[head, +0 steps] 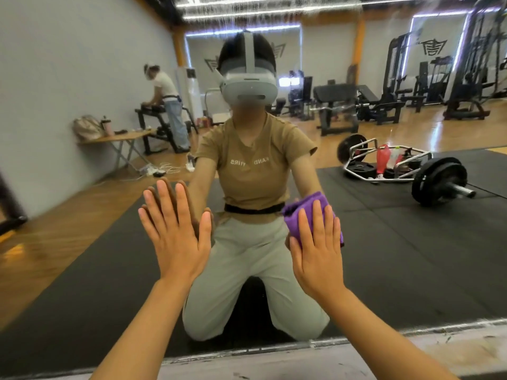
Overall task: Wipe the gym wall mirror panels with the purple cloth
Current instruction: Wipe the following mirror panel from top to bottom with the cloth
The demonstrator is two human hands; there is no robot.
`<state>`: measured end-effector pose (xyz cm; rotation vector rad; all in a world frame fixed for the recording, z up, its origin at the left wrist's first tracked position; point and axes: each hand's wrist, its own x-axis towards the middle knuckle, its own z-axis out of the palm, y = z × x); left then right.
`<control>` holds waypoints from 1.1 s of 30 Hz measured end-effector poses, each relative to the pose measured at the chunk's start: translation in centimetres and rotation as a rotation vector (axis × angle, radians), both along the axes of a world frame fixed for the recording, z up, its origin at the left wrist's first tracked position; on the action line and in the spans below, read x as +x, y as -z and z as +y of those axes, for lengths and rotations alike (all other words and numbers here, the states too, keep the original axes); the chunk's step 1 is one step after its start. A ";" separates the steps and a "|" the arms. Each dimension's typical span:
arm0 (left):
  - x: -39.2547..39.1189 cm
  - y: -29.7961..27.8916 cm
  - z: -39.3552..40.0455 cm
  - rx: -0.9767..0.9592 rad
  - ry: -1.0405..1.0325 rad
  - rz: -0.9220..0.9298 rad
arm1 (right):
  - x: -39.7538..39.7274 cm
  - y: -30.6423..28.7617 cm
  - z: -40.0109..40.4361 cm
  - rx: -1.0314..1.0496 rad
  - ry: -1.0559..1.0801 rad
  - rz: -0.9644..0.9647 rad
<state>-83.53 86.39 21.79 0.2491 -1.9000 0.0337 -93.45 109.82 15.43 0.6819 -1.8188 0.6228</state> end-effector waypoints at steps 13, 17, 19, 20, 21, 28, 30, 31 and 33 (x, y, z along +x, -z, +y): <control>-0.4 0.0 -0.1 -0.017 -0.002 0.006 | 0.3 2.1 1.4 -0.028 -0.017 -0.104; -0.4 0.0 0.0 -0.028 -0.006 0.018 | -0.7 -6.0 1.0 -0.148 -0.029 -0.113; -0.4 0.0 0.0 -0.028 -0.006 0.025 | -0.9 -6.8 1.2 -0.140 -0.026 -0.071; -0.3 0.0 0.0 -0.028 -0.004 0.027 | -1.0 -6.2 1.3 -0.119 -0.022 -0.043; -0.3 0.0 0.0 -0.029 -0.003 0.027 | -1.0 -4.9 1.5 -0.091 -0.022 -0.014; -0.2 -0.1 -0.1 -0.026 -0.003 0.013 | 0.0 12.4 2.9 0.248 0.010 -0.050; -0.2 0.0 -0.1 -0.028 -0.002 0.013 | 0.5 13.8 2.8 0.254 0.037 -0.108; -0.2 -0.1 -0.2 -0.031 -0.006 0.014 | 0.7 13.3 2.5 0.229 0.041 -0.121; -0.3 0.0 -0.1 -0.032 -0.010 0.014 | 0.9 10.7 1.6 0.165 0.018 -0.132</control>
